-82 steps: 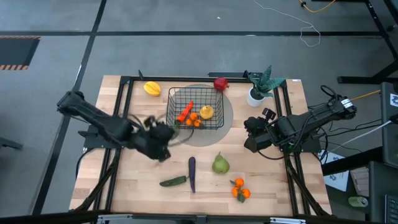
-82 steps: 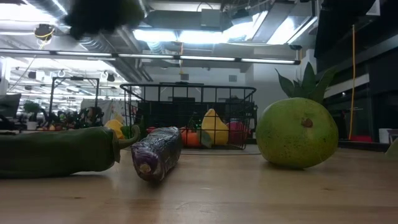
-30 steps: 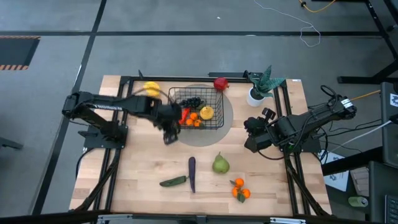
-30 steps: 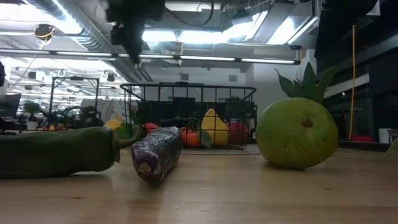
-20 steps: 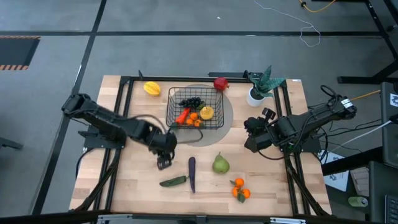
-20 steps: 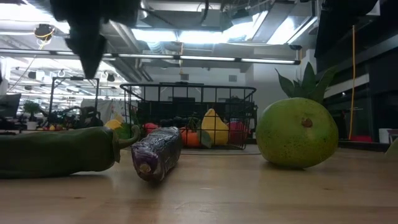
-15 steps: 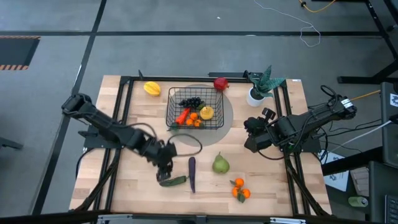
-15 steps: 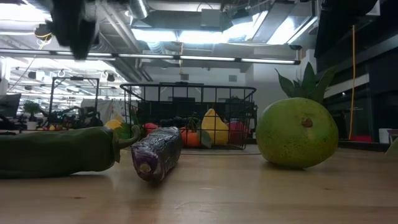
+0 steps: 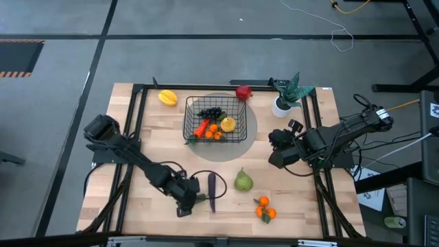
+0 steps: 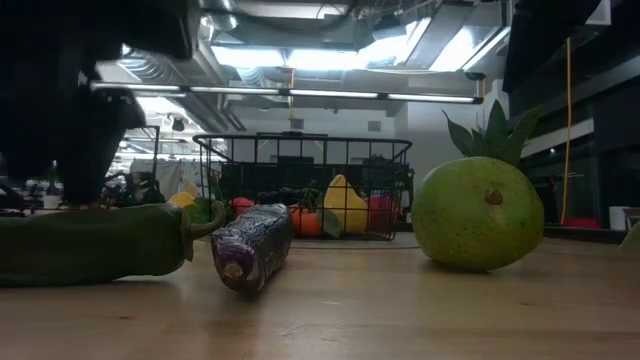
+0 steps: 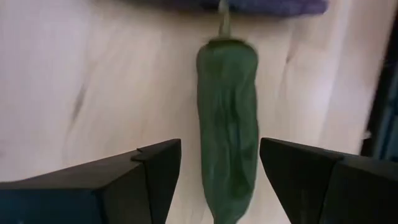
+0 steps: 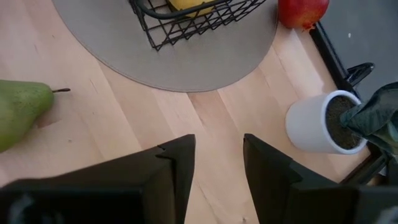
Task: Build produce basket
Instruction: Put the green chili into the wire basket
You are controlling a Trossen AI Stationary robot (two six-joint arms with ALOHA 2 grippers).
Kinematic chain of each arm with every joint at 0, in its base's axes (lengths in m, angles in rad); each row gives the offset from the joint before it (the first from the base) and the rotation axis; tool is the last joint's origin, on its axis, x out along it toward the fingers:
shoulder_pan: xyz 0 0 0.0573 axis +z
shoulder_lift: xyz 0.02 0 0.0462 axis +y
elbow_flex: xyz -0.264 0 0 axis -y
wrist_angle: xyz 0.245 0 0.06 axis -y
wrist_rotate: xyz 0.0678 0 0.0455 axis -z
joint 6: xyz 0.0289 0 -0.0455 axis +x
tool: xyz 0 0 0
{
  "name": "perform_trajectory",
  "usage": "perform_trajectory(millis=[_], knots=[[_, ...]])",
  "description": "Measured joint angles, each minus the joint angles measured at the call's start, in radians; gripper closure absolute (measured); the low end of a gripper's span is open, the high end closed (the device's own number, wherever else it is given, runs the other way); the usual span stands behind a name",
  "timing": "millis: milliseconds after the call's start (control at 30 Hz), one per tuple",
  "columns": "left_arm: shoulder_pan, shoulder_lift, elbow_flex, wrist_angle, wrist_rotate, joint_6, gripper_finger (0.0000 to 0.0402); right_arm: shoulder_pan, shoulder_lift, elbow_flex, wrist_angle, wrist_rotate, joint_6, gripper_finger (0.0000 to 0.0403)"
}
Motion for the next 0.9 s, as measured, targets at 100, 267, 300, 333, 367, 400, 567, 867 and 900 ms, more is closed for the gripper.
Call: perform_trajectory(millis=[100, 267, 300, 333, 367, 400, 567, 867, 900], knots=[[0.002, 0.020, 0.000, 0.000, 0.006, 0.000, 0.0193, 0.000, 0.000, 0.000, 0.001, -0.003, 0.027, 0.0277], [-0.007, 0.045, 0.002, 0.024, 0.002, -0.002, 0.0193, 0.000, 0.000, 0.000, 0.001, -0.011, 0.087, 0.0277], [-0.010, 0.051, 0.002, 0.029, 0.002, -0.002, 0.0193, 0.000, 0.000, 0.000, 0.001, -0.020, 0.099, 0.0277], [-0.014, 0.054, 0.002, 0.021, 0.002, -0.002, 0.0193, 0.000, 0.000, 0.000, 0.001, -0.028, 0.104, 0.0277], [-0.019, 0.056, 0.002, 0.016, 0.002, -0.002, 0.0193, 0.000, 0.000, 0.000, 0.001, -0.033, 0.105, 0.0277], [-0.023, 0.063, 0.002, 0.024, 0.002, -0.002, 0.0193, 0.000, 0.000, 0.000, 0.001, -0.042, 0.105, 0.0277], [-0.020, 0.110, 0.006, 0.017, -0.001, 0.000, 0.0193, 0.000, 0.000, 0.000, 0.002, -0.056, 0.134, 0.0277], [-0.003, 0.137, 0.004, 0.027, -0.200, -0.001, 0.0209, 0.000, 0.000, 0.000, 0.002, -0.055, 0.152, 0.0277], [0.001, 0.139, 0.003, 0.037, -0.226, -0.004, 0.0223, 0.000, 0.000, 0.000, 0.003, -0.055, 0.152, 0.0277]])
